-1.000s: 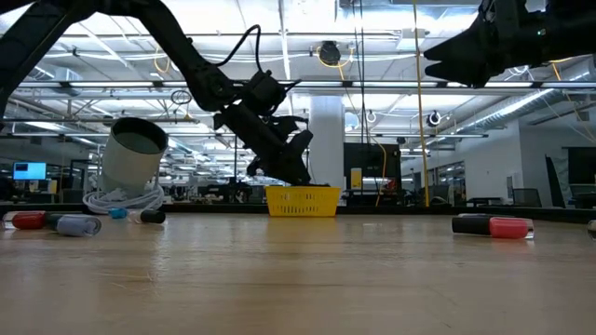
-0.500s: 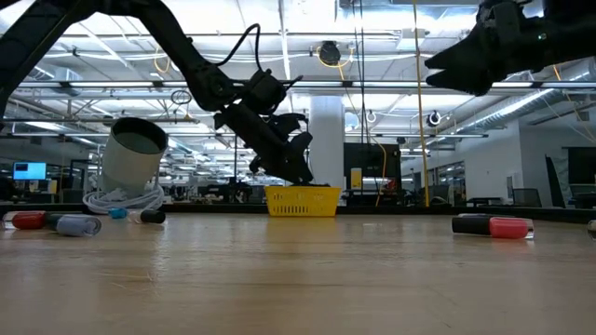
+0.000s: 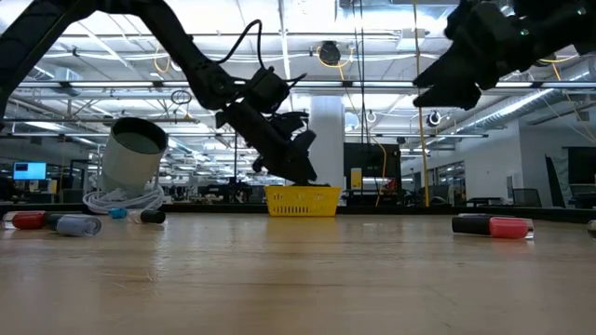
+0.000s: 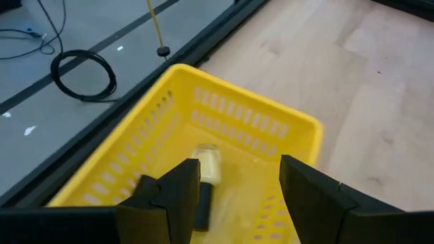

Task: Pick & Place Nail Polish
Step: Put the right purple nail polish bottle into the yellow bin

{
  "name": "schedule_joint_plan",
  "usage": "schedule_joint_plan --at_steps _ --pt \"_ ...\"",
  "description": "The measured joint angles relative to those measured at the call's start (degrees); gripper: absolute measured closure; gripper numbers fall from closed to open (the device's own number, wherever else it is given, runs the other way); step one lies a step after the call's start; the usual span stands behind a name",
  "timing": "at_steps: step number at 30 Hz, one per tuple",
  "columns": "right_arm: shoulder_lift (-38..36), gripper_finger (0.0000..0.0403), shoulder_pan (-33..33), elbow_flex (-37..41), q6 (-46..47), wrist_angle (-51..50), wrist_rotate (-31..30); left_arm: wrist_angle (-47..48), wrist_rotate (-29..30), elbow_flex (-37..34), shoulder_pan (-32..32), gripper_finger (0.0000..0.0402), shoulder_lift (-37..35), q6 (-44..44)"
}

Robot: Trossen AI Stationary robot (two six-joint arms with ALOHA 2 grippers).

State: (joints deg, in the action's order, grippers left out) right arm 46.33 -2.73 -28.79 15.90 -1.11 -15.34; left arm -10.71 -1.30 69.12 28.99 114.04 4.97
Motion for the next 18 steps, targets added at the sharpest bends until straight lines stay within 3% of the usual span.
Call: schedule_joint_plan --at_steps 5,9,13,18 --pt "13.42 0.0119 -5.51 -8.3 11.57 -18.78 -3.95 -1.04 1.46 -0.02 -0.94 0.0201 0.0 -1.49" --pt "22.95 0.0136 -8.99 -14.09 23.09 -31.95 -2.58 -1.88 4.37 -0.02 -1.72 0.0201 0.0 -1.62" --pt "29.31 0.0148 -10.62 -16.25 28.09 -34.52 2.94 -2.7 4.61 -0.02 -2.26 0.0201 0.0 -1.6" --pt "33.26 0.0157 -10.69 -16.26 30.63 -35.67 4.34 -3.09 5.81 -0.02 -2.94 0.0201 -0.02 -1.7"
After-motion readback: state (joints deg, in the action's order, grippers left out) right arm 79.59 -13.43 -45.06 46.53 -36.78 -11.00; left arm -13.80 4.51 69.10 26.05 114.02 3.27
